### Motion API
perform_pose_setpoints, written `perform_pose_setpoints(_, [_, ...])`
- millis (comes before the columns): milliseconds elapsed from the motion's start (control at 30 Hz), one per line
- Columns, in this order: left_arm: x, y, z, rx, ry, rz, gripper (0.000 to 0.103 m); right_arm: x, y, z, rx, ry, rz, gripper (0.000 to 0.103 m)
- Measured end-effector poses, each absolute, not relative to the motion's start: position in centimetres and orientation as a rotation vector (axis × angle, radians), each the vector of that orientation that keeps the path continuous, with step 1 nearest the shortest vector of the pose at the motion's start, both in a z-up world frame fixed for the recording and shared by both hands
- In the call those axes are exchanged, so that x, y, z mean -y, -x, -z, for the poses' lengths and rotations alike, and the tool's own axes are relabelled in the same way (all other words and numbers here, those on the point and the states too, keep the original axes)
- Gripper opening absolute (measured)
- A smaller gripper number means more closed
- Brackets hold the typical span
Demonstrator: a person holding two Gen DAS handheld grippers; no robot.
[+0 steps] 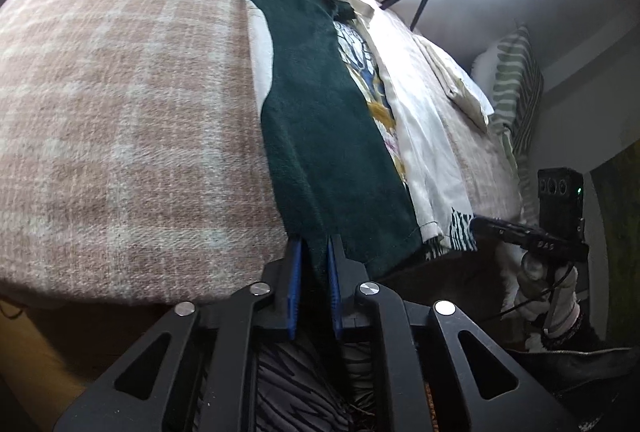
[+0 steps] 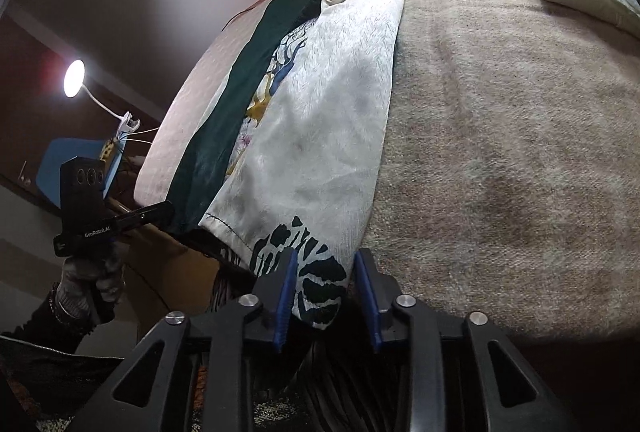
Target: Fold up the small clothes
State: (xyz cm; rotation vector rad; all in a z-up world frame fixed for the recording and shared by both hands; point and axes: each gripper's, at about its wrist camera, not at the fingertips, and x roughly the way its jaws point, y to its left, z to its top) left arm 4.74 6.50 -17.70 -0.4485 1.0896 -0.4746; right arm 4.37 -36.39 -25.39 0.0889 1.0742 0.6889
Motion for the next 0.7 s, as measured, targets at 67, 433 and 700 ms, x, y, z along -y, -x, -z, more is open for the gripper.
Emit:
perform_pose_setpoints(67, [-6.8,-4.6,17.8,-1.083,0.467,0.471,0.007,36.5,-4.5,25.5,-1.086,-0.095,-0.691,0.008])
perform_pose_setpoints(433, [-7.9,-2.7,18.0,-1.142,0.552,0.433,0.016,37.6,-4.9,25.8,-1.149,-0.189,-0.736,0.02])
perform_pose_setpoints(700, [-8.0,-2.5,18.0,-1.106,0.593,0.466,0.007,36.5,-5.0,25.8,-1.155,-0.15,-0.752,0.013])
